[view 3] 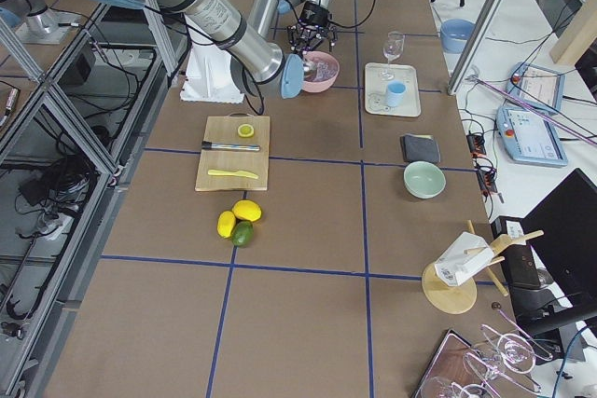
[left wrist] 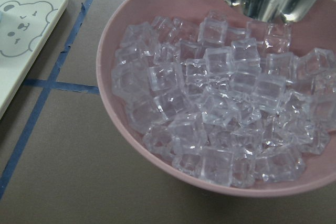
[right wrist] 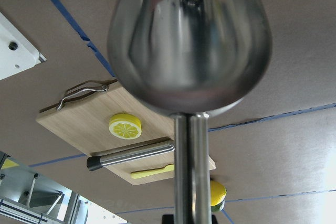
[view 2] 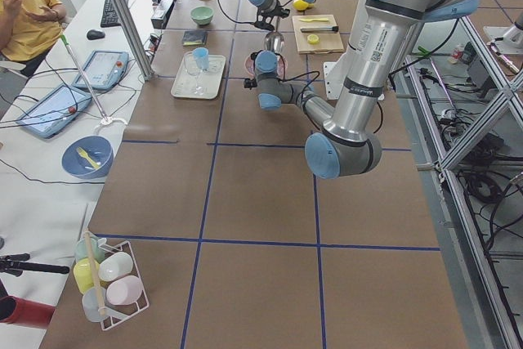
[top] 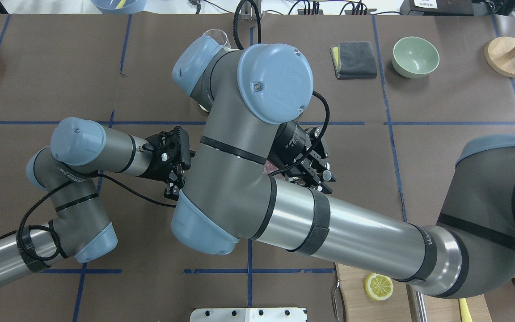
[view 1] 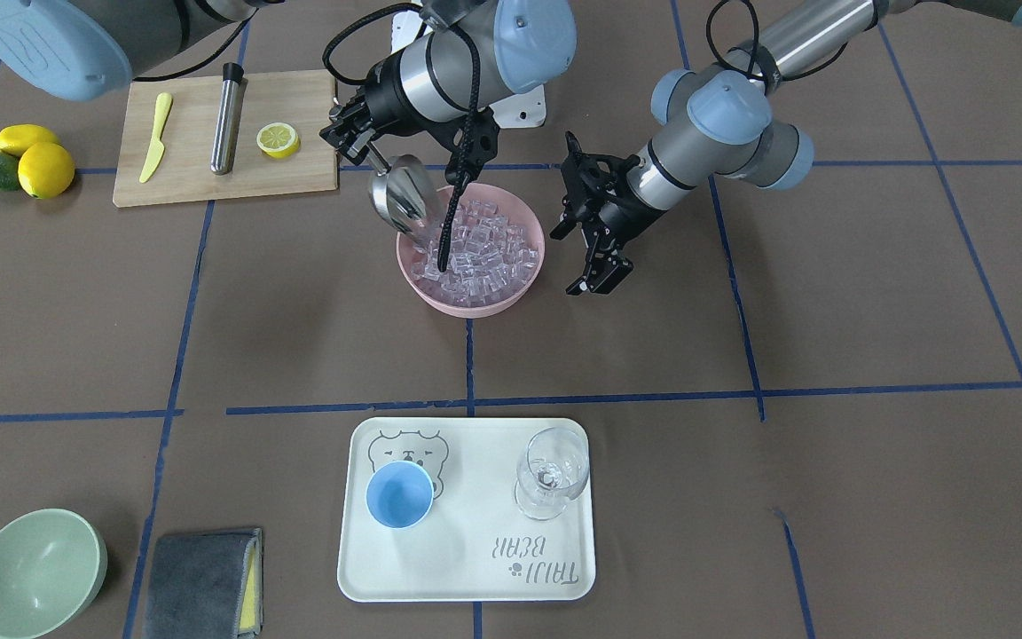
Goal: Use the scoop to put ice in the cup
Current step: 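Swing the right arm over and lower the scoop into the bowl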
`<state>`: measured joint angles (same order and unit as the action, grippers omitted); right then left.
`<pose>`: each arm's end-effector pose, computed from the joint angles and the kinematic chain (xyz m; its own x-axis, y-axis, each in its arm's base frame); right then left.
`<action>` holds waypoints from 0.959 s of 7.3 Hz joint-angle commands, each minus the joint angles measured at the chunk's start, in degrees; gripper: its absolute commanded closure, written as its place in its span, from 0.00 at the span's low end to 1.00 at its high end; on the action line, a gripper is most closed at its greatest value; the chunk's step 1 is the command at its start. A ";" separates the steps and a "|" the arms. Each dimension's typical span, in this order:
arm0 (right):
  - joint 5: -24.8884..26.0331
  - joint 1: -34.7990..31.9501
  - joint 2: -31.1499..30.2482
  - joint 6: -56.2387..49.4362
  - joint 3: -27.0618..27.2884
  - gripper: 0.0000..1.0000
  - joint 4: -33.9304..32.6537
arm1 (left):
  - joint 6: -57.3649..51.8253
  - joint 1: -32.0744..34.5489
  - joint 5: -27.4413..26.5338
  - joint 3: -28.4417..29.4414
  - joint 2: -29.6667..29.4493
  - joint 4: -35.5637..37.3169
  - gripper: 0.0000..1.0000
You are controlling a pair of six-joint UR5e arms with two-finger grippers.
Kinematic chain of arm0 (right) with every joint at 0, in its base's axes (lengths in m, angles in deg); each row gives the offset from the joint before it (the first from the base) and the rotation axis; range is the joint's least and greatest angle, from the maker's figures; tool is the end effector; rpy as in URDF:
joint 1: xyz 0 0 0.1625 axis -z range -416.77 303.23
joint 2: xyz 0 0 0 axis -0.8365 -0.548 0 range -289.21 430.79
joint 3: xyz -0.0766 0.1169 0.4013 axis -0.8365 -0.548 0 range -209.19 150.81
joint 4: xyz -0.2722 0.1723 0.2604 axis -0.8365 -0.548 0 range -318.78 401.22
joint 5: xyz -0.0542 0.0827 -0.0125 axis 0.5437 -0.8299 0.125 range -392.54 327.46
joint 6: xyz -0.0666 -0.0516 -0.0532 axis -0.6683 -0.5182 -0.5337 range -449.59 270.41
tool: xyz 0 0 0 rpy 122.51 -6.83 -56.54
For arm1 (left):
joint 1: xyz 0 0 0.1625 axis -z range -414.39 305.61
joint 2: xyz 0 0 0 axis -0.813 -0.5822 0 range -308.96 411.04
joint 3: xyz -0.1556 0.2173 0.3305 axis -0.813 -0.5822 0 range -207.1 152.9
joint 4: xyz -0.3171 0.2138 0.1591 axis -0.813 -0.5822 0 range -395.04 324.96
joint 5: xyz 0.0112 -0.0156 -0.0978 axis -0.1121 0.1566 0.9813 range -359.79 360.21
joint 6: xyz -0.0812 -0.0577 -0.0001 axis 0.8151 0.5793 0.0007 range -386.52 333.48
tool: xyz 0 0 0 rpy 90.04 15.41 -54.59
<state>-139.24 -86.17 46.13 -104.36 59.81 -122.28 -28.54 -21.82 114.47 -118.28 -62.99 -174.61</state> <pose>-0.5055 -0.4050 0.0964 0.2738 -0.9088 0.3148 0.9618 0.2615 -0.0816 0.4911 -0.4233 0.3114 0.1488 0.9861 -0.0737 -0.2267 0.1066 0.9681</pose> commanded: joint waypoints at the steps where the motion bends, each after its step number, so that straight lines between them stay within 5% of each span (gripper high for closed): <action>1: -0.97 0.84 -0.04 4.04 -2.32 1.00 2.90 | 0.00 0.03 0.00 0.04 0.04 0.00 0.00; 4: -3.07 0.84 -3.36 5.36 -1.65 1.00 8.44 | 0.00 0.03 -0.09 -0.05 0.04 0.00 0.00; 7: -3.34 0.92 -10.39 5.98 5.64 1.00 12.24 | 0.00 0.21 -0.09 -0.05 0.04 0.00 0.00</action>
<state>-142.44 -85.27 38.22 -98.64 63.09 -111.09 -28.54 -21.68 114.38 -118.32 -62.95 -174.58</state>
